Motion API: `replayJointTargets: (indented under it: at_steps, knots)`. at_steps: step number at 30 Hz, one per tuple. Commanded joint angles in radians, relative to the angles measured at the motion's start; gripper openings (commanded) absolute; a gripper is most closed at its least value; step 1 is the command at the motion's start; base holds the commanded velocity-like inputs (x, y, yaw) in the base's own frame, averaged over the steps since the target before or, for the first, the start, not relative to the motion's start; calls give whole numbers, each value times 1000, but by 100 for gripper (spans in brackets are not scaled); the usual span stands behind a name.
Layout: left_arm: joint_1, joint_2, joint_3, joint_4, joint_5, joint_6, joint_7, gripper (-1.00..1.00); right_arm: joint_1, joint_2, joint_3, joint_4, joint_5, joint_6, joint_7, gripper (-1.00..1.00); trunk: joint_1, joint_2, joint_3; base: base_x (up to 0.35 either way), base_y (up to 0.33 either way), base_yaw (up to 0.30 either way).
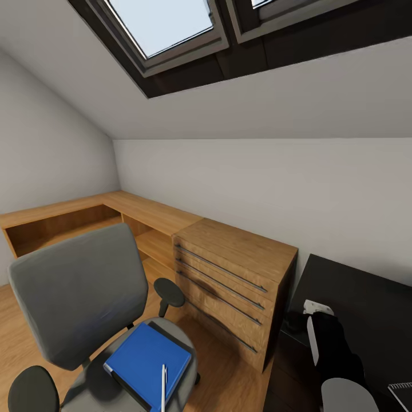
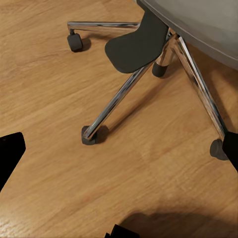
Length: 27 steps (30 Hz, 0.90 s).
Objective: In the bedroom, organize the workspace by keeping the computer under the desk, ensuring the monitor is on the desk, placing the keyboard on the desk next to the monitor, placing the mouse on the desk next to the keyboard, moving the folder from the swivel chair onto the desk next to the mouse, stacking the notebook on top of the folder with the pen on top of the notebook, and positioning the swivel chair next to the desk.
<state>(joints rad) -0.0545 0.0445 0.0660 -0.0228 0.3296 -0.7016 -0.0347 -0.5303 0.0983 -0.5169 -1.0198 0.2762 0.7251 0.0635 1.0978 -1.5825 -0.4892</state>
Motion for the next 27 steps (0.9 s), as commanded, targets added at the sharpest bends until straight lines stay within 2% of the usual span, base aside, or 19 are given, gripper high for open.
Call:
replayJointTargets:
  at_steps: [1,2,27]
  knots:
    - [-1,0,6,0,-1,-2,-4,100,0,1,-3,0,0,7,5,100,0,0,-1,0,0,0]
    - [-1,0,6,1,-1,-2,-4,100,0,1,-3,0,0,7,5,-100,0,0,-1,0,0,0]
    - [-1,0,5,1,-1,-2,-5,100,0,-1,-1,6,0,7,6,-100,0,0,-1,0,0,0]
